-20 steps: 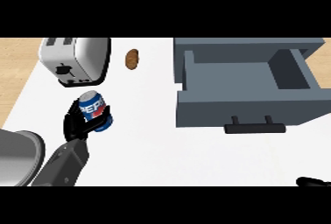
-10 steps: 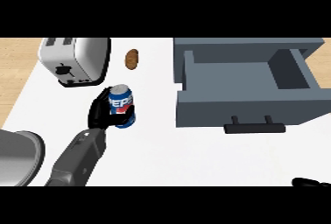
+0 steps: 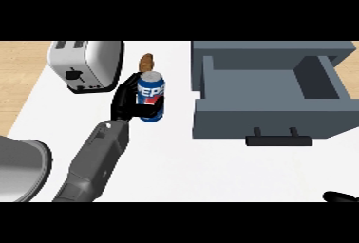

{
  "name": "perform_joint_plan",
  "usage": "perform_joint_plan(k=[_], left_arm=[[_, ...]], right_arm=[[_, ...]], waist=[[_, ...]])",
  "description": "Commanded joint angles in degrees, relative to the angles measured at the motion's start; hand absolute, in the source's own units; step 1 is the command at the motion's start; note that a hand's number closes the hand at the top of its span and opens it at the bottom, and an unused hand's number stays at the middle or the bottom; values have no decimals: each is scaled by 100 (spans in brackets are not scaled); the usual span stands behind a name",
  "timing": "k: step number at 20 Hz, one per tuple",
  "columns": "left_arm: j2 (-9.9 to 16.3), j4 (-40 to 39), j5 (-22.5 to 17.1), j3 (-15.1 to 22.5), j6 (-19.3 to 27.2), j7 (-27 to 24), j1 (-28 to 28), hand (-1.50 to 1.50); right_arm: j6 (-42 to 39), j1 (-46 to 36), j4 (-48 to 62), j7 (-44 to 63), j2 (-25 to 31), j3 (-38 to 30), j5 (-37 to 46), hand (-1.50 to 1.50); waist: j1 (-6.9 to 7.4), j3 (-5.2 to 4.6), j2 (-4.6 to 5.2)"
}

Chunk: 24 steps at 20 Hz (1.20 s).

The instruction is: Pick up the can, place it into the drawer and close the drawer

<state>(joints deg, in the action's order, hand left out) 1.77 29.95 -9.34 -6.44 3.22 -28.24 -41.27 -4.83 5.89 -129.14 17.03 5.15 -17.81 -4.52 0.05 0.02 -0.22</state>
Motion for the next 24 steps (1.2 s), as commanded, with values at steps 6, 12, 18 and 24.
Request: perform_joint_plan(k=[6, 12, 18, 24], left_arm=[[-40, 1671, -10, 405, 336, 1841, -556, 150], [-176, 2667, -206, 1012, 1227, 3256, -1275, 150], [-176, 2160, -108, 1272, 1695, 3485, -2142, 150], [-177, 1741, -335, 1316, 1854, 3955, -3008, 150]], right_arm=[[-126, 74, -94, -95, 69, -148, -146, -150], [-91, -130, 93, 56, 232, -305, -208, -150], [20, -368, 263, -63, 81, 26, 94, -150], [51, -176, -239, 415, 128, -73, -55, -150]], waist=[[-10, 0, -3], [-20, 2, -8], [-99, 1, 35], [-141, 0, 33]])
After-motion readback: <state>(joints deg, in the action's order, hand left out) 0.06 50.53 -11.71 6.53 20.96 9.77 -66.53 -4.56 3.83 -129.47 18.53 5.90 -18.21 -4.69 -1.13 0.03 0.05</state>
